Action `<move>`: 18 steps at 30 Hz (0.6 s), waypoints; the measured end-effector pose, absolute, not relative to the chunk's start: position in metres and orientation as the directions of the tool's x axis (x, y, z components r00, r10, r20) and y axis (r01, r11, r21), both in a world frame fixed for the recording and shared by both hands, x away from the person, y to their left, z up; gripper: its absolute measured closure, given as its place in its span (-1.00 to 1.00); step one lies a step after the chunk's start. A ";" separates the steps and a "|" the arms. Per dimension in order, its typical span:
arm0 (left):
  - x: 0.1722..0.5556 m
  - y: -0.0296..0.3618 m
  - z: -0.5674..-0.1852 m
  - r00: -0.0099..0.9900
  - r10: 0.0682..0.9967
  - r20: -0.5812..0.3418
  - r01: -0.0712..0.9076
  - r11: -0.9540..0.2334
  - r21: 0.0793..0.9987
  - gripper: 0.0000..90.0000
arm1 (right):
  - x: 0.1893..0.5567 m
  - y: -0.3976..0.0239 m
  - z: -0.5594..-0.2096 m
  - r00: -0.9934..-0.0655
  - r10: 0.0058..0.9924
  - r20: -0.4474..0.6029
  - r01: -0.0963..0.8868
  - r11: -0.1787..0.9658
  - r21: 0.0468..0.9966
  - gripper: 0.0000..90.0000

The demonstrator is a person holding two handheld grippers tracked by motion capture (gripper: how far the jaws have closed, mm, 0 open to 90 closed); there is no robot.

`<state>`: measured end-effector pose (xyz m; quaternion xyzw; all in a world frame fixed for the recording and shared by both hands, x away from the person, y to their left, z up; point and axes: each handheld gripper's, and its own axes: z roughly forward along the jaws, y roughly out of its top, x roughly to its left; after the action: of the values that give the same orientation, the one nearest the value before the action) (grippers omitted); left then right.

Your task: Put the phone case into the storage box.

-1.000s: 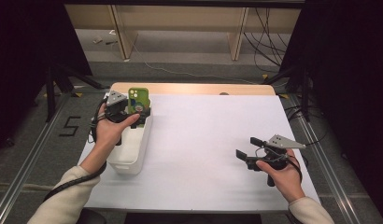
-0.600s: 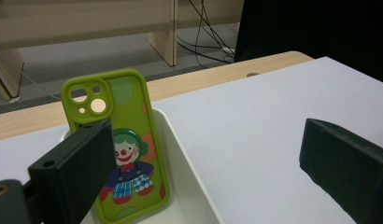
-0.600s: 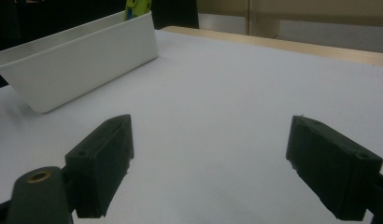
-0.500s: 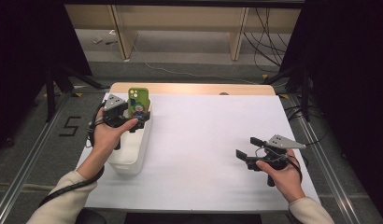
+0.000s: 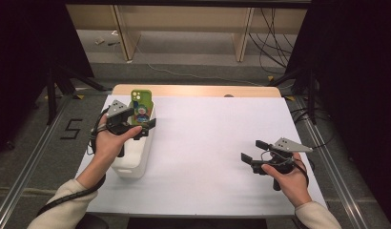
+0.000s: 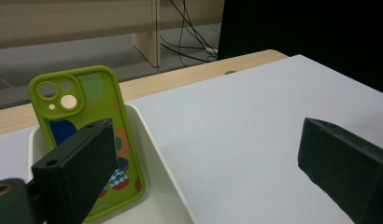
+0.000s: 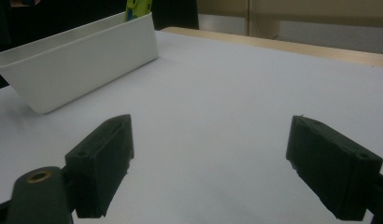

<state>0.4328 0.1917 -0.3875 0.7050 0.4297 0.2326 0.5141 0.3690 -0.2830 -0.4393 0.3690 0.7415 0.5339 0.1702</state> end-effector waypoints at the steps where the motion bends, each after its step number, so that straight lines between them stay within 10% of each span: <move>1: 0.432 0.191 -0.388 0.527 0.842 -0.112 0.365 -0.105 0.925 -0.90 | 0.369 -0.283 -0.439 -0.670 0.729 0.142 0.366 0.158 0.917 -0.65; 18: 0.408 0.183 -0.388 0.614 0.783 -0.099 0.317 -0.129 0.940 -0.87 | 0.369 -0.284 -0.439 -0.674 0.725 0.142 0.362 0.157 0.919 -0.64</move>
<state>0.4084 0.1835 -0.3883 0.7195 0.3821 0.2168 0.5379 0.3690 -0.2842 -0.4390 0.3668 0.7414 0.5359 0.1692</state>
